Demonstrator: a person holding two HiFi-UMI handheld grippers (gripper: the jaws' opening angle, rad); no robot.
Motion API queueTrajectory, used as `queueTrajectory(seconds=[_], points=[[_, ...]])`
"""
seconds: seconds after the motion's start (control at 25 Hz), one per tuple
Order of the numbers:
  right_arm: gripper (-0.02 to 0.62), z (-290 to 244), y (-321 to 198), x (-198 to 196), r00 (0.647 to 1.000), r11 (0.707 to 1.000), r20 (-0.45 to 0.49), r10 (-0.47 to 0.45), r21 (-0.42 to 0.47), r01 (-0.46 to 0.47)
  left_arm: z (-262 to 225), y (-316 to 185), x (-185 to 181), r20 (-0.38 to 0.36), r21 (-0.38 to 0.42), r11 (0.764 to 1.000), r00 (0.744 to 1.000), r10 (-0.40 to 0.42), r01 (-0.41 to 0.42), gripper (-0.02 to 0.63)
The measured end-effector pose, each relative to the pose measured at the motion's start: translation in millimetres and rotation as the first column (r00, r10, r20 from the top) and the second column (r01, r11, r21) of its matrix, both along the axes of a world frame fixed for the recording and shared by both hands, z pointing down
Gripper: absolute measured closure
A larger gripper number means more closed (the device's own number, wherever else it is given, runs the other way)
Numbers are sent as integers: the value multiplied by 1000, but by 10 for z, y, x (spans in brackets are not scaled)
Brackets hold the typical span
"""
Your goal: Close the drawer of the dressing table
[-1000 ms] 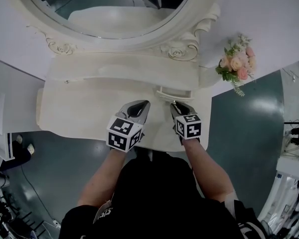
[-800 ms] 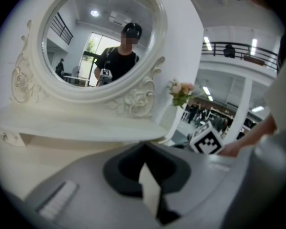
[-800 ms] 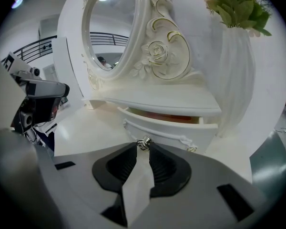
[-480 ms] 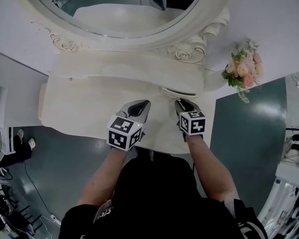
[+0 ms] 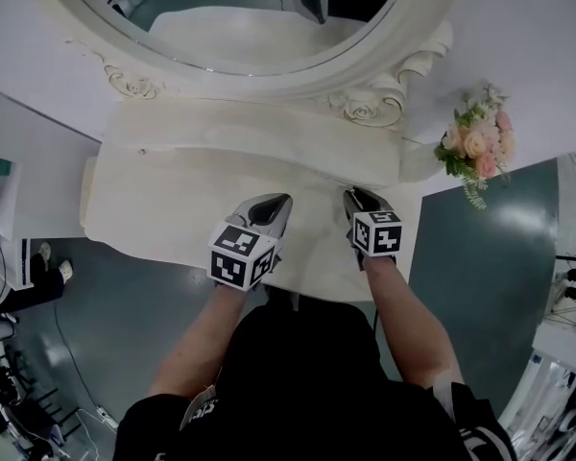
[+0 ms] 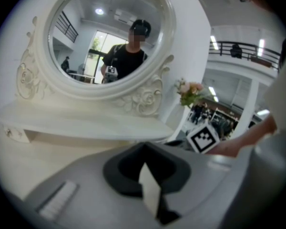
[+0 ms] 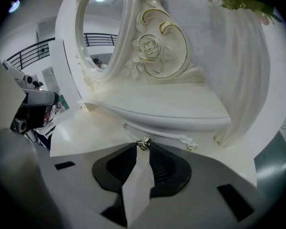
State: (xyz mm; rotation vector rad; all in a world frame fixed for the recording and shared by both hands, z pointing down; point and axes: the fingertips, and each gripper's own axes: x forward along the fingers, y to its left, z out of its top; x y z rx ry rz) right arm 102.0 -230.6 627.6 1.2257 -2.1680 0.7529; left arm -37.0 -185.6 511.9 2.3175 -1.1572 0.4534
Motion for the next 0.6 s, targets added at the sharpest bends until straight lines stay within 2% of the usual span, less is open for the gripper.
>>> queueTrajectory(seconds=[0.6], points=[[511, 40, -141, 23, 1000, 1000, 17, 21, -1, -21, -35, -2, -32, 20, 5, 1000, 1000, 10, -10, 595]])
